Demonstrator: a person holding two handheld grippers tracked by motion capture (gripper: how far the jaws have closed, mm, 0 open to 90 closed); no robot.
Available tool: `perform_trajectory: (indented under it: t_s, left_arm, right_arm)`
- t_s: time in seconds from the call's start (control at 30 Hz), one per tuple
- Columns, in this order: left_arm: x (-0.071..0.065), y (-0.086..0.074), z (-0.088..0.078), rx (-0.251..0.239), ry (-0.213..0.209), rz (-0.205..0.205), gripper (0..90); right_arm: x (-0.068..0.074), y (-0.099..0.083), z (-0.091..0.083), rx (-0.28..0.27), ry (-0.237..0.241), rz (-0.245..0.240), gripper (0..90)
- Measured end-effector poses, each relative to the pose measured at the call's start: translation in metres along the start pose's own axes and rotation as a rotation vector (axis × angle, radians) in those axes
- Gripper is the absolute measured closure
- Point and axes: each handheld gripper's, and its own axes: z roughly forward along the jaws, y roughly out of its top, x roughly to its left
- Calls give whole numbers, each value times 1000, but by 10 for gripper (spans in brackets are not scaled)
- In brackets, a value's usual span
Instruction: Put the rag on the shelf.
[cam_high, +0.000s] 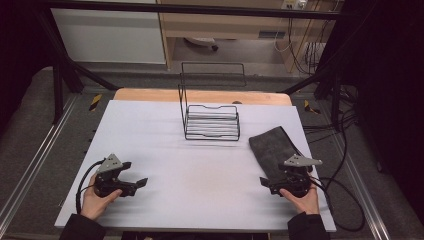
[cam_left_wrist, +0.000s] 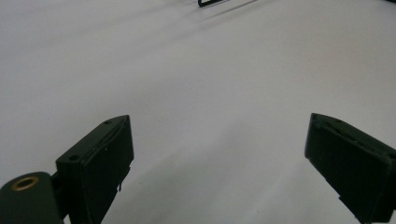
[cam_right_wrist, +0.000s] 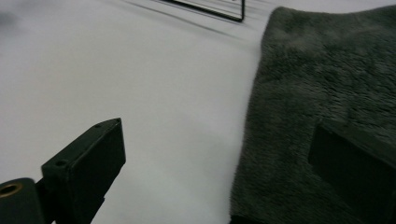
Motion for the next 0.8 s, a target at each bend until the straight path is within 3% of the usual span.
perform_trajectory:
  t_s: [0.33, 0.47, 0.63, 0.8]
  left_arm:
    - [0, 0, 1, 9, 0, 1, 94]
    - [0, 0, 2, 12, 0, 1, 98]
    - [0, 0, 2, 14, 4, 1, 101]
    - [0, 0, 2, 14, 5, 0, 104]
  right_arm:
    - [-3, -1, 6, 63, -78, -68, 424]
    - [-8, -2, 10, 88, -135, -84, 482]
    - [-10, -3, 17, 129, -159, -116, 498]
    - [-11, -3, 19, 132, -187, -127, 592]
